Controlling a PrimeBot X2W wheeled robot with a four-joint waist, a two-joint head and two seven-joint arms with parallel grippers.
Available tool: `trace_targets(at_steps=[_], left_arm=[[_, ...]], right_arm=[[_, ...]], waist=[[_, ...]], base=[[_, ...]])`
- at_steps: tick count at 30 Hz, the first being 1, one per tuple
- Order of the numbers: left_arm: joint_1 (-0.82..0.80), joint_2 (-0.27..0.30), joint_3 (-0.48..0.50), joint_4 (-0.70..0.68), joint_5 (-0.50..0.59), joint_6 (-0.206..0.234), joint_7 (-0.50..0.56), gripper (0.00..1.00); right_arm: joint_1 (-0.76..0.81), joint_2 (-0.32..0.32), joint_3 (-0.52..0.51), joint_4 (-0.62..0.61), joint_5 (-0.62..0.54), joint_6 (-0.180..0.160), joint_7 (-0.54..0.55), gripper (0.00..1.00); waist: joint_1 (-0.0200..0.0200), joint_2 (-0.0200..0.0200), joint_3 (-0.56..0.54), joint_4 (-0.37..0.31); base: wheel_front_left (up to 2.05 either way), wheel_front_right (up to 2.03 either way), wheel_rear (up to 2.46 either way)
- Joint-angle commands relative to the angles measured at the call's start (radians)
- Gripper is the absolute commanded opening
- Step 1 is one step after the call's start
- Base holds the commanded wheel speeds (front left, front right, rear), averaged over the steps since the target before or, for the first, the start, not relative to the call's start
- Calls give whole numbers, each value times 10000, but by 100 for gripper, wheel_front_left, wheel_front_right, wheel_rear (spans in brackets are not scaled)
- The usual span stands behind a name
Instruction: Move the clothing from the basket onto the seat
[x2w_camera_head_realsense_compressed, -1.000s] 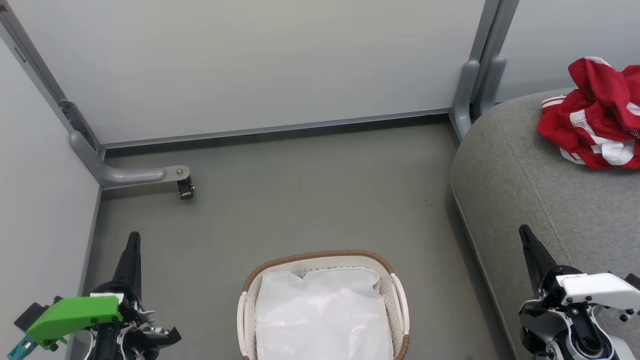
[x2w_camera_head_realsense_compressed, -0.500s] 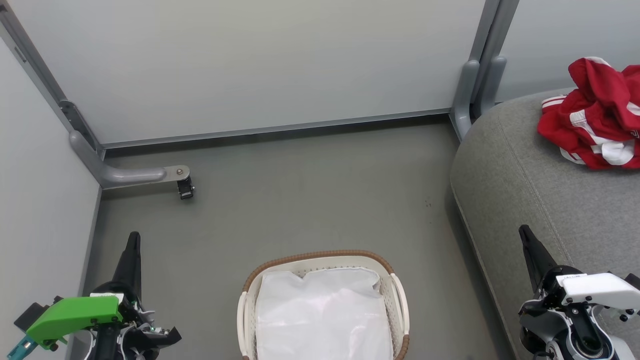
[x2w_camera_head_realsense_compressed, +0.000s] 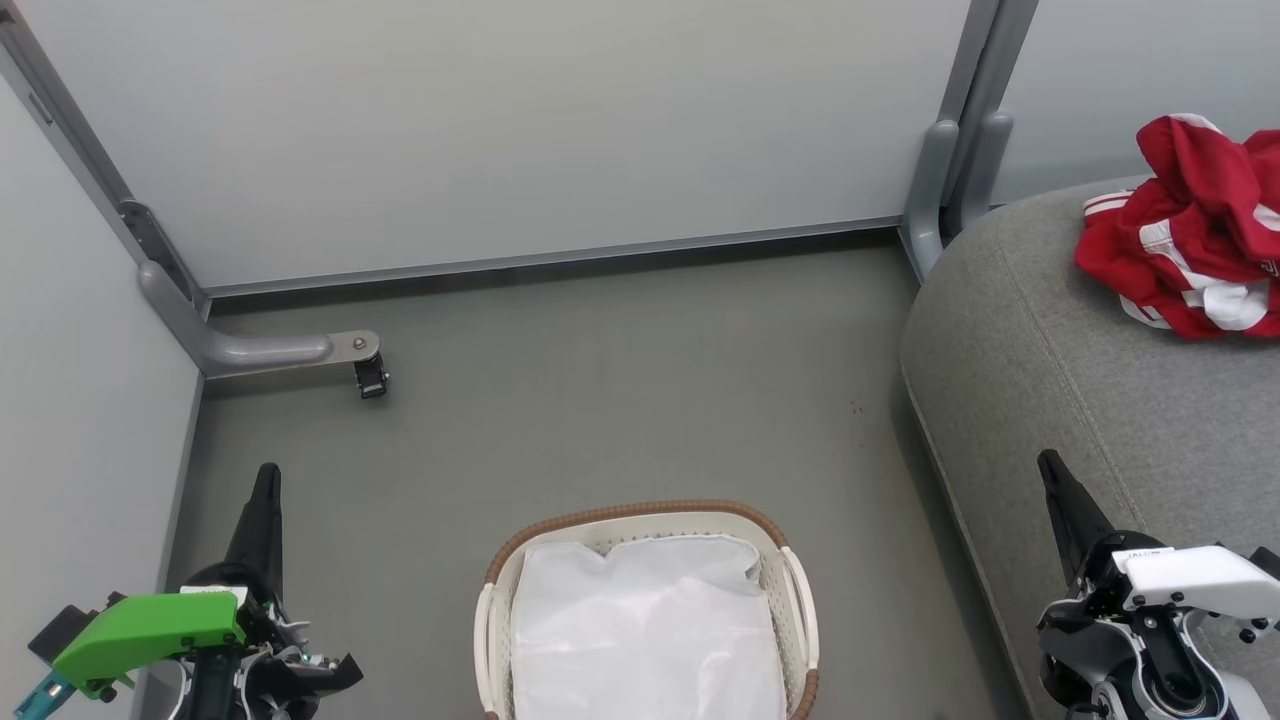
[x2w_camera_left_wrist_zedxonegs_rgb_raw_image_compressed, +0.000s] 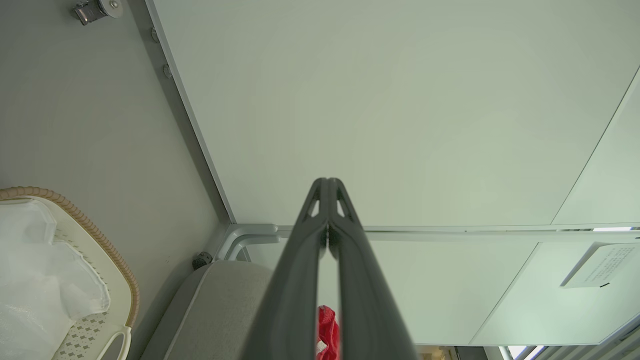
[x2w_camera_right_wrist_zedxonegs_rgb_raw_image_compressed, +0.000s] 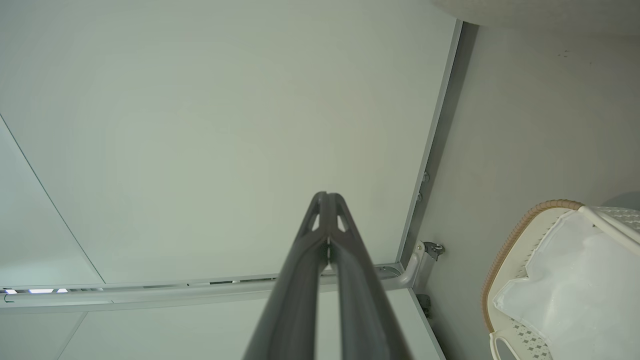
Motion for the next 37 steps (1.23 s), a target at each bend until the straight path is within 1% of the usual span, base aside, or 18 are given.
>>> trace_targets(at_steps=[1,37], left_arm=[[-99,-5,19,-16,-36,-65,27,0],[-100,-5,18,-17,-36,-65,26,0]], right_arm=[[-73,-60,-15,-36,40,0,6,0],[-73,-60,-15,-36,40,0,6,0]], waist=[[0,-1,0,0],[0,-1,0,0]], base=[[0,0,0],[0,0,0]])
